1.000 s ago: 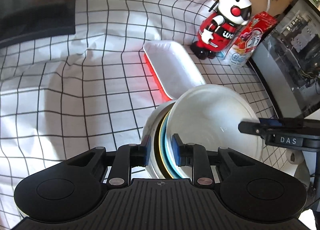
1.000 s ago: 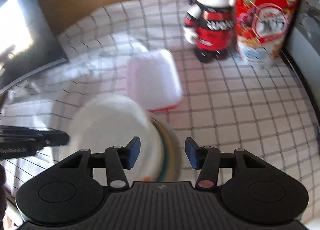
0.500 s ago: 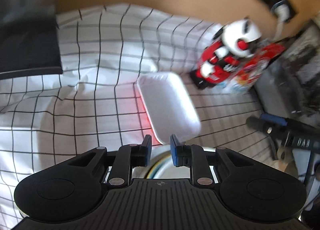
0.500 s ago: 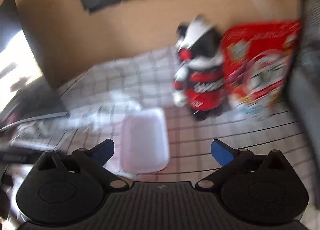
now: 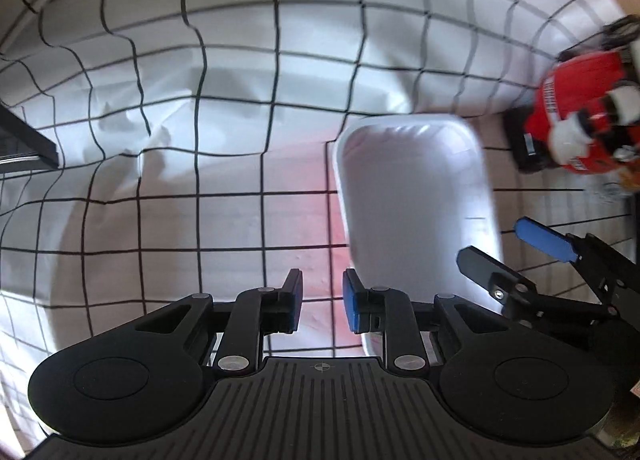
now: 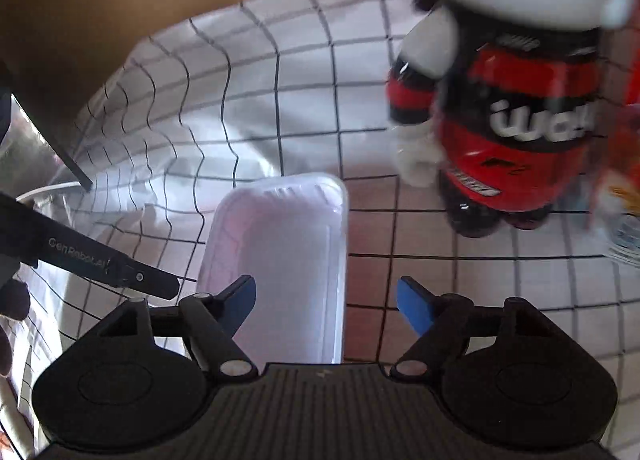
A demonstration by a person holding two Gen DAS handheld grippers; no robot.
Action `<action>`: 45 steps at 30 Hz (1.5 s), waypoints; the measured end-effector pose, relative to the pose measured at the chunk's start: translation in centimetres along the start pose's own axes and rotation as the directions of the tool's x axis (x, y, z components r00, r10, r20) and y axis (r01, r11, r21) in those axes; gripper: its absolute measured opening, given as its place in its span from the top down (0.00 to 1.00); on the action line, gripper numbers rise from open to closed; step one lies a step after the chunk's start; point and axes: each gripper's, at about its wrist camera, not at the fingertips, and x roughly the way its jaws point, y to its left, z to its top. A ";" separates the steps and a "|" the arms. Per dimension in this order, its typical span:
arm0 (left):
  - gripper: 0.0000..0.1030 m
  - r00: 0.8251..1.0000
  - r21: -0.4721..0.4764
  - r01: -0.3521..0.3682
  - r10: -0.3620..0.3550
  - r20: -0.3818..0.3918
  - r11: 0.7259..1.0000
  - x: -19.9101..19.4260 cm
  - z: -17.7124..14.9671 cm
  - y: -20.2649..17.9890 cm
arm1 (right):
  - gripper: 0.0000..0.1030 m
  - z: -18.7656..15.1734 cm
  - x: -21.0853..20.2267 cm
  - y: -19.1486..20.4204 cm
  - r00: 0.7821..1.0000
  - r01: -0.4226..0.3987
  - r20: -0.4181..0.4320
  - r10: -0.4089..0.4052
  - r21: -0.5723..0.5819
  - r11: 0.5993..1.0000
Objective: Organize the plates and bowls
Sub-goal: 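Move the left gripper to the white red-rimmed tray and grasp its rim, then lift the tray with the left gripper and carry it over the bowl stack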
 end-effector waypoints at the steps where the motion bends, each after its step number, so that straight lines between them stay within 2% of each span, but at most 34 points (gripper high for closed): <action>1: 0.76 1.000 -0.009 -0.005 0.005 -0.007 1.000 0.4 0.3 0.2 | 0.31 0.1 0.7 0.1 1.000 -0.010 -0.016 0.011 0.002 1.000; 4: 0.78 1.000 -0.043 0.004 -0.005 -0.018 0.999 1.4 0.9 0.5 | 0.48 0.3 2.1 0.8 0.997 -0.048 -0.065 0.046 -0.019 0.999; 7: 0.78 0.999 -0.040 -0.001 0.000 -0.035 0.999 2.6 1.2 0.7 | 0.56 0.0 2.9 1.5 0.997 -0.016 -0.071 0.012 -0.057 0.998; 9: 0.81 0.999 -0.032 -0.008 0.007 -0.047 0.999 3.2 1.2 0.6 | 0.58 -0.1 3.1 1.5 0.997 -0.019 -0.069 0.015 -0.048 0.999; 12: 0.93 0.999 -0.031 0.008 -0.009 -0.039 0.999 3.2 1.5 0.4 | 0.59 -0.2 2.5 1.4 0.997 -0.041 -0.062 0.039 -0.032 0.999; 16: 0.96 0.996 -0.009 0.055 -0.054 0.066 0.998 -0.4 0.7 0.2 | 0.59 0.2 -0.3 1.7 0.999 -0.050 0.012 0.050 -0.035 0.998; 19: 0.97 0.983 0.014 0.083 -0.084 0.162 0.996 -4.4 -0.4 0.0 | 0.59 0.7 -3.7 2.3 0.994 -0.052 0.091 0.054 -0.022 0.998; 21: 0.97 0.966 0.045 0.099 -0.107 0.235 0.994 -7.6 -1.6 -0.4 | 0.59 0.9 -6.6 3.2 0.986 -0.047 0.156 0.051 -0.026 0.999; 25: 0.97 0.928 0.109 0.156 -0.183 0.325 0.982 -12.7 -4.6 -1.2 | 0.59 1.0 -11.9 5.1 0.967 -0.004 0.255 0.013 -0.036 0.999; 30: 0.98 0.887 0.164 0.190 -0.241 0.394 0.968 -16.8 -9.6 -0.6 | 0.58 -0.2 -17.3 8.9 0.944 0.053 0.329 -0.017 -0.101 0.994; 33: 0.98 0.872 0.149 0.224 -0.266 0.410 0.963 -17.8 -12.1 0.7 | 0.57 -1.4 -18.6 10.9 0.943 0.056 0.333 -0.011 -0.127 0.990; 36: 0.98 0.866 0.126 0.250 -0.280 0.415 0.960 -17.6 -14.5 2.4 | 0.57 -3.2 -19.2 12.2 0.945 0.035 0.326 0.018 -0.159 0.987; 40: 0.98 0.856 0.127 0.247 -0.277 0.436 0.961 -17.3 -17.3 3.6 | 0.56 -6.0 -19.3 13.5 0.947 0.024 0.320 0.036 -0.181 0.983; 42: 0.98 0.848 0.134 0.245 -0.279 0.451 0.960 -16.2 -18.6 3.7 | 0.48 -7.5 -18.8 13.7 0.949 0.013 0.313 0.050 -0.197 0.980; 43: 0.98 0.846 0.134 0.245 -0.279 0.453 0.960 -15.4 -19.0 3.8 | 0.39 -8.3 -18.4 13.9 0.952 0.006 0.302 0.057 -0.203 0.979; 45: 0.97 0.860 0.115 0.217 -0.246 0.448 0.969 -13.3 -19.2 3.8 | 0.35 -9.8 -16.6 13.7 0.965 0.004 0.256 0.048 -0.201 0.980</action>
